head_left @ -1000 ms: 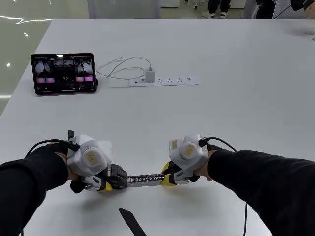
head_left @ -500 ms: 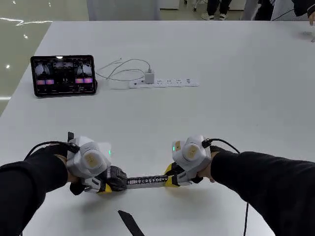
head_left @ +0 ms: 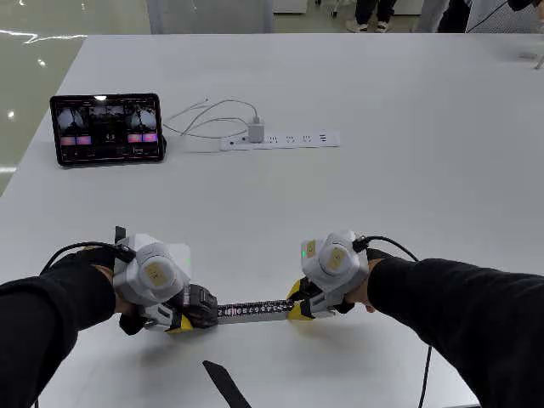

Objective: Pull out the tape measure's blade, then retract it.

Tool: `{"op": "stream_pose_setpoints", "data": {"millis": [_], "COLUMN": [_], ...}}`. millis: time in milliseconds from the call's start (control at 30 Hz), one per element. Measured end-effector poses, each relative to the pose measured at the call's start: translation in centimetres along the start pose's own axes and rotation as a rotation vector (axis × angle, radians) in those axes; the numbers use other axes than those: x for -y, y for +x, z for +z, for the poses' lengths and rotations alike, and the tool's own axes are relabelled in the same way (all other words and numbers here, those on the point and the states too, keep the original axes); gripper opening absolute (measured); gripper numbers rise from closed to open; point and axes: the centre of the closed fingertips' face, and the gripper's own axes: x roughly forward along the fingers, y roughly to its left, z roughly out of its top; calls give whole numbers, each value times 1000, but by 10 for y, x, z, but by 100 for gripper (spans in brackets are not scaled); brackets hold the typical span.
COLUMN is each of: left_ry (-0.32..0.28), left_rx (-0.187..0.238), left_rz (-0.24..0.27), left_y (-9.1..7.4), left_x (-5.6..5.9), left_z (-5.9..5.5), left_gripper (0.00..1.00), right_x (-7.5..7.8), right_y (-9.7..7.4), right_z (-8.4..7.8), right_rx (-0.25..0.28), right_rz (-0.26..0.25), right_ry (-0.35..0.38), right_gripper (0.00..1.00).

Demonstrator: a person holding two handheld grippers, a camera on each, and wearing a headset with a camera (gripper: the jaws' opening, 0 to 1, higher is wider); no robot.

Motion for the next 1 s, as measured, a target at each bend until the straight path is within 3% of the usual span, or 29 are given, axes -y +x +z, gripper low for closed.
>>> {"op": "stream_pose_setpoints", "data": {"millis": [1000], "left_ry": [2], "left_rx": [5], "left_rz": [0], "left_y": [0], "left_x": [0], "left_z": [2], "left_gripper": [32], "right_x": [2], "right_y": [-16], "right_z": [-22], "right_rx": [-11], "right_rz": [-15], "right_ry": [28], "right_gripper": [8]}}
